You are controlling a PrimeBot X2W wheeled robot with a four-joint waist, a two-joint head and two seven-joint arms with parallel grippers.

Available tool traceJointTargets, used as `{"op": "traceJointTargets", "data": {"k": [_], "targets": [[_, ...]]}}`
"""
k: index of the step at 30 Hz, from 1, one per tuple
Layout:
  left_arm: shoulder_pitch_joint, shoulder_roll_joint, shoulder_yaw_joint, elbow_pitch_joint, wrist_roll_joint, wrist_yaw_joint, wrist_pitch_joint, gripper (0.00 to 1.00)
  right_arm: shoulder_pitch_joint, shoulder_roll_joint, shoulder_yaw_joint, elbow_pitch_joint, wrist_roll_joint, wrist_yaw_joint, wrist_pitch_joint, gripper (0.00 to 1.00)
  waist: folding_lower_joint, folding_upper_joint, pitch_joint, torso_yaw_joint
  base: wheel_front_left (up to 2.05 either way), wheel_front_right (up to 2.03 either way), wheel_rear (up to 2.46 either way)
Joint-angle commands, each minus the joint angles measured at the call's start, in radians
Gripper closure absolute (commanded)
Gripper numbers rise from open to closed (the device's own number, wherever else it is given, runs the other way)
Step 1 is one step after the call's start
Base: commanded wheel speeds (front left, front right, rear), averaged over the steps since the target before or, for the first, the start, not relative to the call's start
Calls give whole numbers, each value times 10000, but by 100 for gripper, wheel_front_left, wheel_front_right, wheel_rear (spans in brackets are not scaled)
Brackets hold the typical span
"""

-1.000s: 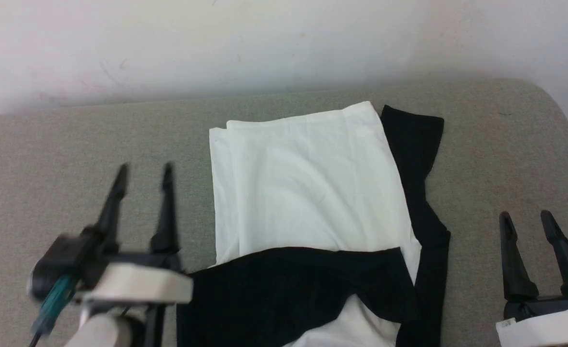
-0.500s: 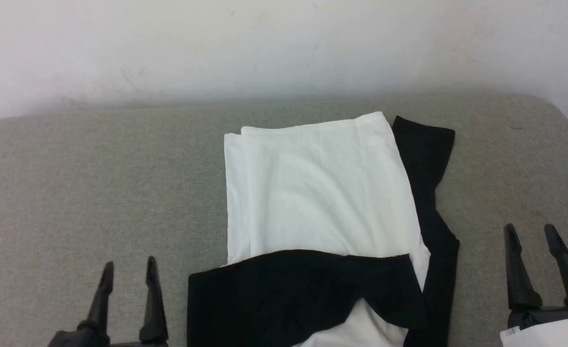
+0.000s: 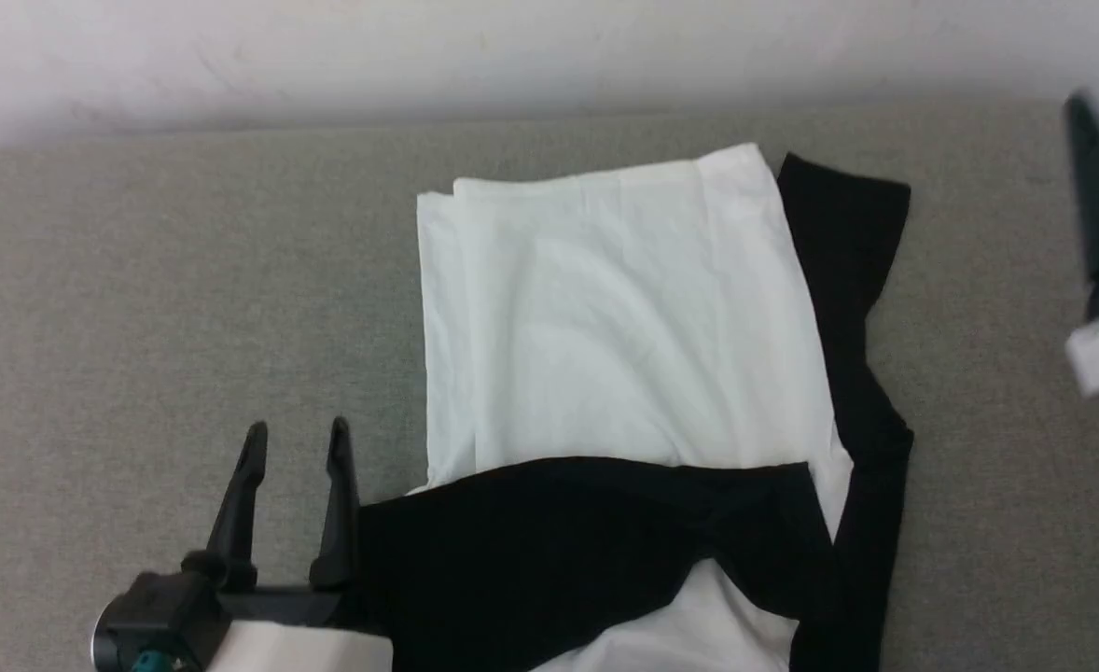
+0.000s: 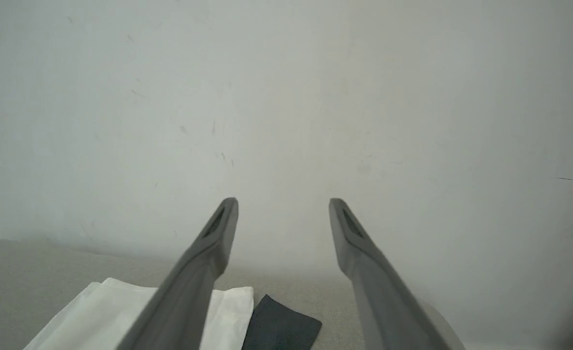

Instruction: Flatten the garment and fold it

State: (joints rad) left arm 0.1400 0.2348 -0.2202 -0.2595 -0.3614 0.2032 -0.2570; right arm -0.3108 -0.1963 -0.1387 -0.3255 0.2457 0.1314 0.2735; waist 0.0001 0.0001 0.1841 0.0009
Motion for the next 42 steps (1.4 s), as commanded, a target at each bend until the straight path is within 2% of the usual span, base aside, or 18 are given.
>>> {"op": "traceJointTargets", "data": {"k": [1,6,11,14,19,28,38,41,42], "targets": [[-220,-92,67,-8,21,-92,-47,0,-421,-184,-68,143,78,-7,186,0,-1,-1,1018,-64,0,0,0],[-887,-326,205,-65,214,-490,-47,0,-2909,-1224,-150,1410,448,-7,1359,0,-1,-1,2213,130,0,0,0],[-1416,-455,312,-237,460,-794,-47,0,-4636,-1497,-682,3274,548,-7,2719,0,-1,-1,3038,465,0,0,0],[-1548,-514,391,-248,559,-943,-47,0,-5232,-1366,-1187,4374,227,-7,3601,0,-1,-1,3312,625,0,0,0],[-1699,-642,363,-218,713,-1187,-47,0,-6040,-536,-2573,5729,-426,-7,4790,0,-1,-1,3688,890,0,0,0],[-1875,-887,344,-403,1032,-1409,-47,0,-6350,-112,-3213,6391,-1585,-7,6302,0,-1,-1,4183,1454,0,0,0],[-1821,-1152,411,-461,1151,-1610,-47,0,-6458,242,-4001,6033,-2694,-7,6779,0,-1,-1,4524,1900,0,0,0],[-1813,-1218,446,-379,1149,-1685,-47,0,-6458,270,-4118,5958,-2791,-7,6878,85,-1,-1,4567,1971,0,0,0],[-1819,-1234,459,-349,1155,-1708,-47,0,-6459,271,-4174,5919,-2868,-7,6854,100,-1,-1,4577,1981,0,0,0]]}}
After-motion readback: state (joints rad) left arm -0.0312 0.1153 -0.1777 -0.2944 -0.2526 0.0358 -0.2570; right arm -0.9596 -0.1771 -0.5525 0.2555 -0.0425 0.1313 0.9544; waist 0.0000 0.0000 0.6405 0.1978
